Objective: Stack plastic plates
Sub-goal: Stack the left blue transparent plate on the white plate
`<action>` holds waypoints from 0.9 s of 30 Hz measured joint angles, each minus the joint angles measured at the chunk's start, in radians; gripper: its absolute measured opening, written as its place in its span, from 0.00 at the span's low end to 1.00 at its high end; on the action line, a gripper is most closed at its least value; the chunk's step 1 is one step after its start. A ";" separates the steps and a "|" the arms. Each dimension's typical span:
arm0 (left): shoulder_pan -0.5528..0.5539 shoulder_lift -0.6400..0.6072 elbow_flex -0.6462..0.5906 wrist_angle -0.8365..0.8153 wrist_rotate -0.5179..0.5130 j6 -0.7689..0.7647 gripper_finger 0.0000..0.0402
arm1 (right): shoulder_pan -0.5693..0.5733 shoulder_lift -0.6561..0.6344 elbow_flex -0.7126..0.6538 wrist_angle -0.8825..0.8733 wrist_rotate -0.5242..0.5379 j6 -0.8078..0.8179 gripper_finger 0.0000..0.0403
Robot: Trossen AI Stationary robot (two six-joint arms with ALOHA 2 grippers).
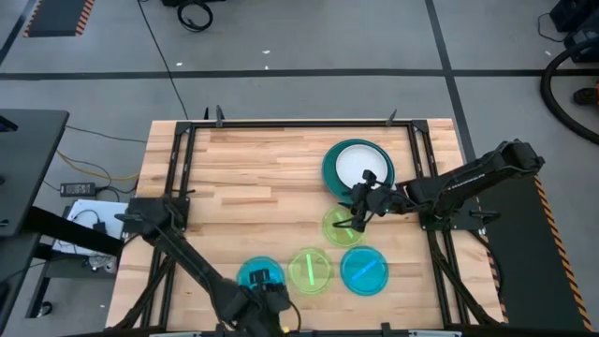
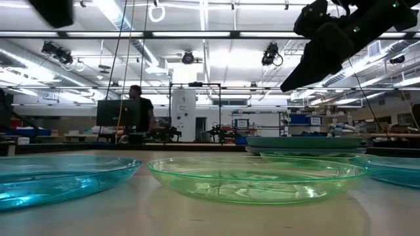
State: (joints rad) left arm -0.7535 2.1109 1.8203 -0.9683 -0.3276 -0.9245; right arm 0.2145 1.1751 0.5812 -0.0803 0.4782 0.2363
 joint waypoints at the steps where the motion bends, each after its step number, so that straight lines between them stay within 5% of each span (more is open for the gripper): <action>1: -0.005 0.031 0.042 -0.042 -0.001 -0.011 0.48 | 0.005 0.000 0.000 0.000 0.000 0.000 0.37; 11: -0.045 0.231 0.366 -0.356 -0.002 -0.060 0.48 | 0.043 0.000 0.000 -0.045 0.059 0.008 0.37; 27: -0.196 0.281 0.365 -0.468 -0.034 -0.147 0.48 | 0.020 0.000 0.000 -0.046 0.107 0.000 0.37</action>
State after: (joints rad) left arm -0.9498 2.3919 2.1856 -1.4364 -0.3619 -1.0710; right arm 0.2340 1.1751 0.5812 -0.1265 0.5850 0.2363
